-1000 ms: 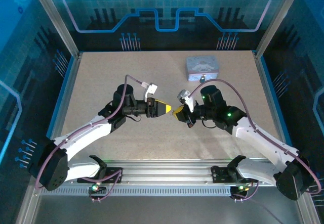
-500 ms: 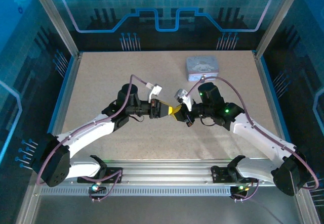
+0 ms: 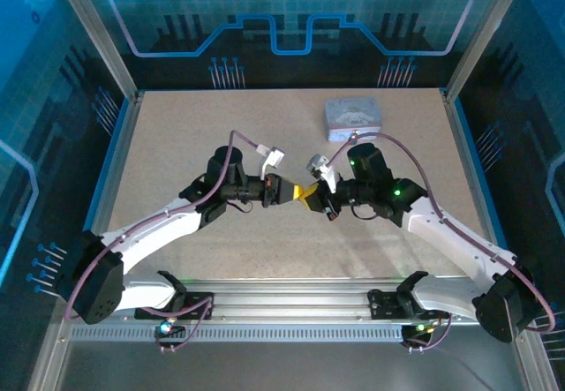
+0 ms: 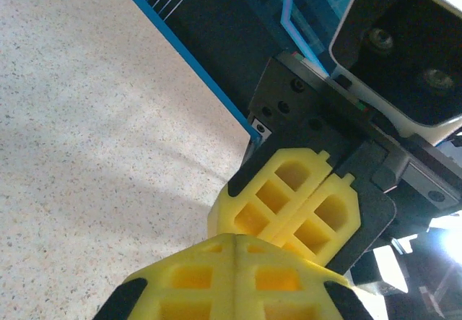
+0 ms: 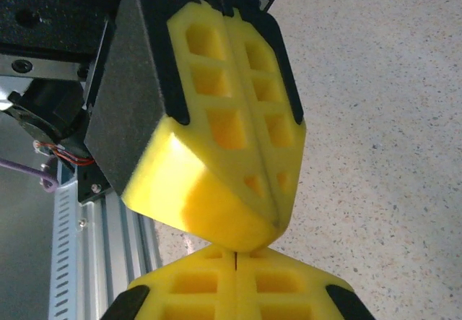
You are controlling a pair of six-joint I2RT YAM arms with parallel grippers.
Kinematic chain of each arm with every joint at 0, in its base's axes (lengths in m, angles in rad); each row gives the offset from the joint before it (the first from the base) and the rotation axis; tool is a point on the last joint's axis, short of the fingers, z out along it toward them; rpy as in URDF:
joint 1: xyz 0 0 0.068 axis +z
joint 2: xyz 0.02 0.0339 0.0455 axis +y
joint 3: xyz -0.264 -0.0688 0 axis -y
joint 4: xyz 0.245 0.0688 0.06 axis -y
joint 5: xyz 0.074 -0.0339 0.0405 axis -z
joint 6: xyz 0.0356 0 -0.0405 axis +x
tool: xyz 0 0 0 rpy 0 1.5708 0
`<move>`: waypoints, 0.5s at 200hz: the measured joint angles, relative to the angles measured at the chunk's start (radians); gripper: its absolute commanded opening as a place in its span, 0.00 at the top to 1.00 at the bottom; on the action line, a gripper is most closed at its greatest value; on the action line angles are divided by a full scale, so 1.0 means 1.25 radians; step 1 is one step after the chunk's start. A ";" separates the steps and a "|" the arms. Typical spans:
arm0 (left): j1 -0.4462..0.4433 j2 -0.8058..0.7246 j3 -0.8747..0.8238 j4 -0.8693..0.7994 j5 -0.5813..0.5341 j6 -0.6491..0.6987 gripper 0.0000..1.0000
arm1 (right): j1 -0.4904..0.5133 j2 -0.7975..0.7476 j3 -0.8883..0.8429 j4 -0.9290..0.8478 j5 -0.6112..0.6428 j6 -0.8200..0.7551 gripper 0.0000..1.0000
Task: Unlock a padlock with a key
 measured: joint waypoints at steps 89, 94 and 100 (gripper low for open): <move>-0.002 -0.001 0.005 0.016 -0.036 -0.011 1.00 | -0.092 -0.107 -0.143 0.176 -0.095 0.158 0.57; -0.002 -0.001 0.005 0.020 -0.040 -0.015 1.00 | -0.092 -0.107 -0.150 0.192 -0.099 0.171 0.57; -0.002 -0.001 0.005 0.023 -0.042 -0.017 1.00 | -0.092 -0.107 -0.158 0.211 -0.103 0.186 0.57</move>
